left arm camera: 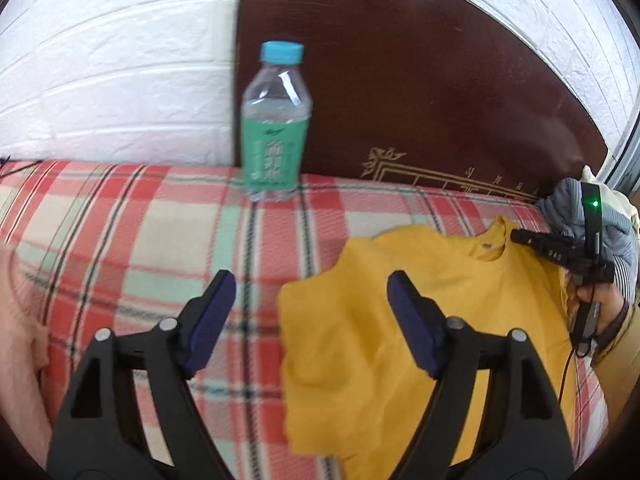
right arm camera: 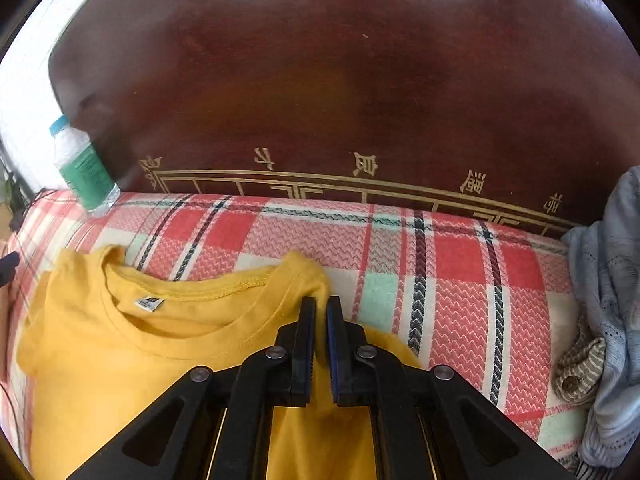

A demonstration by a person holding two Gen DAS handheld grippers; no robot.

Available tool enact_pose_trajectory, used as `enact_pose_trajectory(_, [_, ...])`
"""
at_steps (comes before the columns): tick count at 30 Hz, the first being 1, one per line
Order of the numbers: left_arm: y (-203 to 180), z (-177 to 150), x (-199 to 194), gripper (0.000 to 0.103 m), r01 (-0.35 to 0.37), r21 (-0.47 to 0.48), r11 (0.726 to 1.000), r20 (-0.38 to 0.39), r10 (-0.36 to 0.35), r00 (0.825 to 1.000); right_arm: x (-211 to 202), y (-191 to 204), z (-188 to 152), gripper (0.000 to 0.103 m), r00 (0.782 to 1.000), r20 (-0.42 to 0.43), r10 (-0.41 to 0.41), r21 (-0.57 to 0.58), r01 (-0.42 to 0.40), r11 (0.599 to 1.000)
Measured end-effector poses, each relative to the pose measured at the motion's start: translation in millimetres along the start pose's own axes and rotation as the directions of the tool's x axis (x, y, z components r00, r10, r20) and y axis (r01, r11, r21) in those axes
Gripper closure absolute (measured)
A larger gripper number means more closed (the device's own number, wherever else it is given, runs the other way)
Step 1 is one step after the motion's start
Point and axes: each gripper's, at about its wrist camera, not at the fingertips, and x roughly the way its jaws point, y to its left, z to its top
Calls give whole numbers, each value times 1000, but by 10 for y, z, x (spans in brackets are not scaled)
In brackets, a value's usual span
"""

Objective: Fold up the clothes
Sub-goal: 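Smooth the yellow shirt flat with the left gripper, collar toward the headboard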

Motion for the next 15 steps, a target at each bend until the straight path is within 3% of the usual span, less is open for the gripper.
enact_pose_trajectory(2, [113,-147,4,23,9,-28,1000,-46,-10,999,-116,6,-35,79,1000,11,-3,10,3,1000])
enact_pose_trajectory(4, [191,-312,39,23,15,-50,999,-95,-20,995,-285,16,-89,72,999,39,16,27,-17,999])
enact_pose_trajectory(5, [185,-381,70,23,13,-43,999,-106,-18,994,-374,23,-121,63,998,52,26,32,-27,999])
enact_pose_trajectory(10, [85,-472,260,23,4,-54,999,-119,-11,993,-875,142,-332,61,990,106,92,14,-94,995])
enact_pose_trajectory(11, [58,-456,284,28,-16,-56,998,-113,9,994,-975,162,-386,61,988,113,108,10,-110,994])
enact_pose_trajectory(13, [-14,-419,323,58,-37,-60,998,-98,31,995,-1173,193,-520,59,983,120,140,4,-141,990])
enact_pose_trajectory(14, [-44,-403,340,83,-46,-61,997,-102,39,994,-1278,190,-581,58,981,126,148,2,-150,989])
enact_pose_trajectory(15, [-46,-383,345,89,-55,-70,996,-109,47,993,-1389,166,-628,58,980,130,151,0,-152,988])
